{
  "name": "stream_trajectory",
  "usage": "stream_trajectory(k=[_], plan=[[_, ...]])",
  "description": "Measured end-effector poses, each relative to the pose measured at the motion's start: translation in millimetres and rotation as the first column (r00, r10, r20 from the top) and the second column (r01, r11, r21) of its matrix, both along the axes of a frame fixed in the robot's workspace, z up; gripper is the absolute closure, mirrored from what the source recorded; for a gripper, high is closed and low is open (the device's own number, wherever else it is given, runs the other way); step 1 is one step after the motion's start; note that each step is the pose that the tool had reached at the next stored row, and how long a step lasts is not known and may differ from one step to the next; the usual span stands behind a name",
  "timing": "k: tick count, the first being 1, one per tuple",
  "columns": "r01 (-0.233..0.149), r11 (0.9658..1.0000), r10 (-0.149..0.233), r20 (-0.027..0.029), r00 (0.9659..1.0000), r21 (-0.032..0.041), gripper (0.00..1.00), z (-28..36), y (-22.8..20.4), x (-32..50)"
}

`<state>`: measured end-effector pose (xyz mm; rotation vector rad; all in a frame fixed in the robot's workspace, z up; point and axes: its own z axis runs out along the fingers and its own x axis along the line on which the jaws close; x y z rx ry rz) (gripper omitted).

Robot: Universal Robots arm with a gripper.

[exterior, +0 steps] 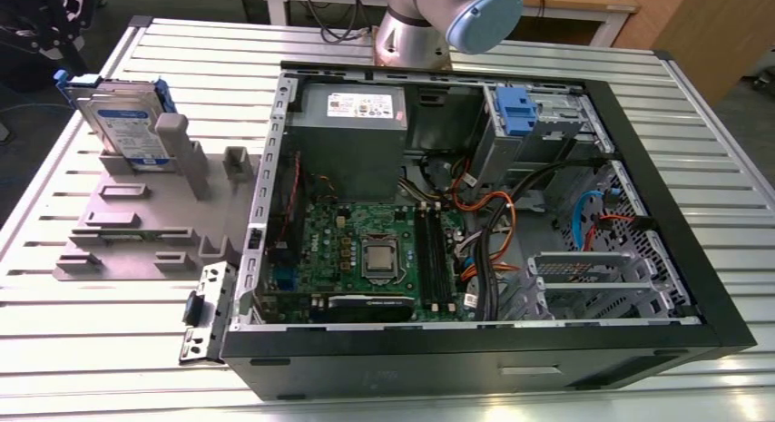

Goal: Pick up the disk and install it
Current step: 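Pick up the disk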

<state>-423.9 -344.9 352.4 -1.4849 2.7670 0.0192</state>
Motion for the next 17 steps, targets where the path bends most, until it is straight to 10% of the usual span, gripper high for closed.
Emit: stream_trajectory(k=[7,17], plan=[[-0.075,0.9972,0.075,0.0,0.9972,0.0004,0.89,-1.0,0.0,-0.2],[-0.183,0.983,0.183,0.0001,0.983,0.0004,0.89,-1.6,0.0,-0.9]])
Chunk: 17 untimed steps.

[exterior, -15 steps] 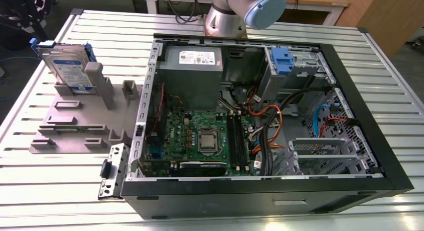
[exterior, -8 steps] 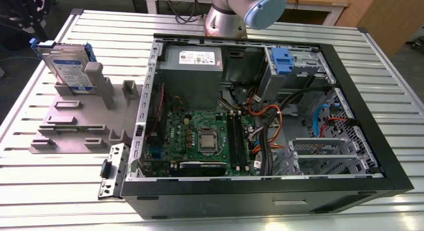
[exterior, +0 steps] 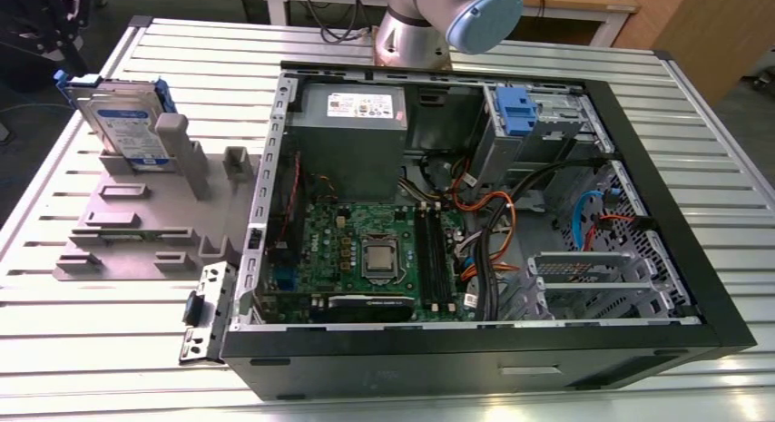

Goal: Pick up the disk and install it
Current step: 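Pick up the disk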

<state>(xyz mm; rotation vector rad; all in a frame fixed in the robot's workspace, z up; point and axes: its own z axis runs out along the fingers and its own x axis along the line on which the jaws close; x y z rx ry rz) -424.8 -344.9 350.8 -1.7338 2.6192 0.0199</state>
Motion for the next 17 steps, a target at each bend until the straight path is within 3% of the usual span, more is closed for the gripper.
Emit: stream_trajectory(k=[5,17], plan=[[-0.044,0.999,0.044,0.0001,0.999,0.0,0.89,-0.4,0.0,-1.5],[-0.052,0.9986,0.052,0.0064,0.9986,-0.0003,0.89,-0.9,-0.3,-14.9]])
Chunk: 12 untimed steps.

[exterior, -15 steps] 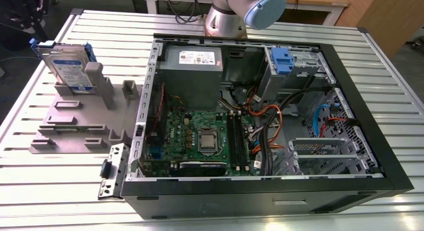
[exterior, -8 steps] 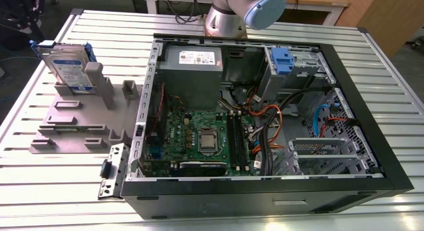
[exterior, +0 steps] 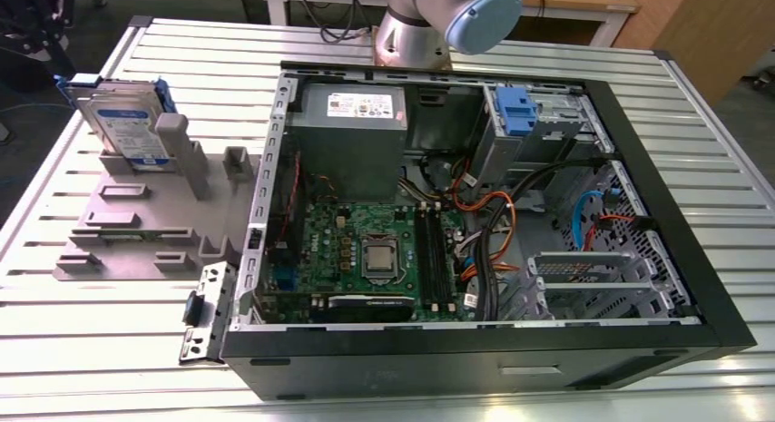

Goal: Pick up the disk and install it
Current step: 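Pick up the disk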

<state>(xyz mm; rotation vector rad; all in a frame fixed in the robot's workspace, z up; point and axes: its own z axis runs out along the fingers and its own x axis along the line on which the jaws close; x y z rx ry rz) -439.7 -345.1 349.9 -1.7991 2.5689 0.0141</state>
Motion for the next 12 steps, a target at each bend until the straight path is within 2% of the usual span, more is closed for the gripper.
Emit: stream_trajectory(k=[9,12], plan=[[-0.001,1.0,0.001,0.0001,1.0,0.0,0.89,0.0,0.0,-0.4],[-0.008,1.0,0.008,0.0002,1.0,0.0045,0.89,-0.8,-0.2,-2.9]])
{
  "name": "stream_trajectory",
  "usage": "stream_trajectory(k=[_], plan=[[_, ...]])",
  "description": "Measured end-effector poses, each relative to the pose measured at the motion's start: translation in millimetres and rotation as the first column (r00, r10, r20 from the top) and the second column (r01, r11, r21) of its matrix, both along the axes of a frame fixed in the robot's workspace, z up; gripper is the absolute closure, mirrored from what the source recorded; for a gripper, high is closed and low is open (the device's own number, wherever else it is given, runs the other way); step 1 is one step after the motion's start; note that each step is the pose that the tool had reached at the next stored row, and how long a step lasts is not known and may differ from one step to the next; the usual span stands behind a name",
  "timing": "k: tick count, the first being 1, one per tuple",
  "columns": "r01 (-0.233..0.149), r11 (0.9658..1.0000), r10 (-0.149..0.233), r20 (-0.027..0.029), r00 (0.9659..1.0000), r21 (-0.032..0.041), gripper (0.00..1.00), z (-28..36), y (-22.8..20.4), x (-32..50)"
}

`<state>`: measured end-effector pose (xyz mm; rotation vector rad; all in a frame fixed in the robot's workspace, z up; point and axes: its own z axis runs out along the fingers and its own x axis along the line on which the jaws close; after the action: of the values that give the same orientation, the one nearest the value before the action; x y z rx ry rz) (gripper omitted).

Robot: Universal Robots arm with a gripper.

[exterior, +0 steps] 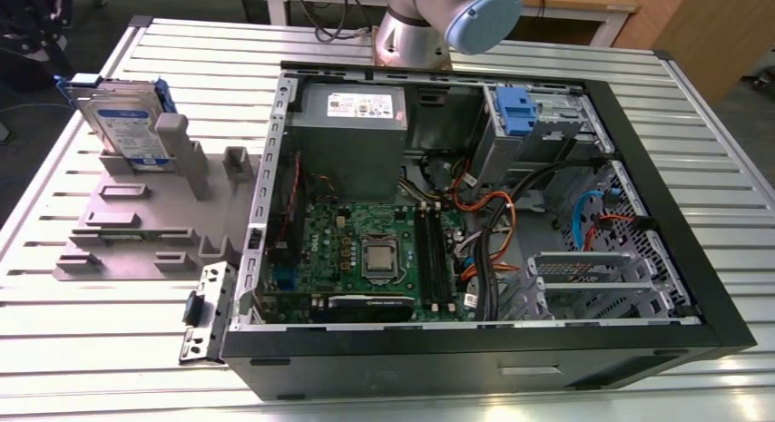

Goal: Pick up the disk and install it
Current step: 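Pick up the disk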

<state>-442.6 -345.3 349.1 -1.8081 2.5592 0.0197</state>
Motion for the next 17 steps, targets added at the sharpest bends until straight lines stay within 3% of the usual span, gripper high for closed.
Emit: stream_trajectory(k=[7,10,15,17], plan=[[-0.075,0.9972,0.075,-0.0001,0.9972,-0.0004,0.89,-6.1,0.4,-1.0],[-0.076,0.9971,0.076,-0.0001,0.9971,-0.0037,0.89,-5.5,5.1,-1.0],[-0.076,0.997,0.076,-0.0009,0.9971,-0.0155,0.89,-3.8,15.8,-1.0],[-0.079,0.9968,0.079,-0.0009,0.9969,-0.0164,0.89,-3.8,16.3,-1.0]])
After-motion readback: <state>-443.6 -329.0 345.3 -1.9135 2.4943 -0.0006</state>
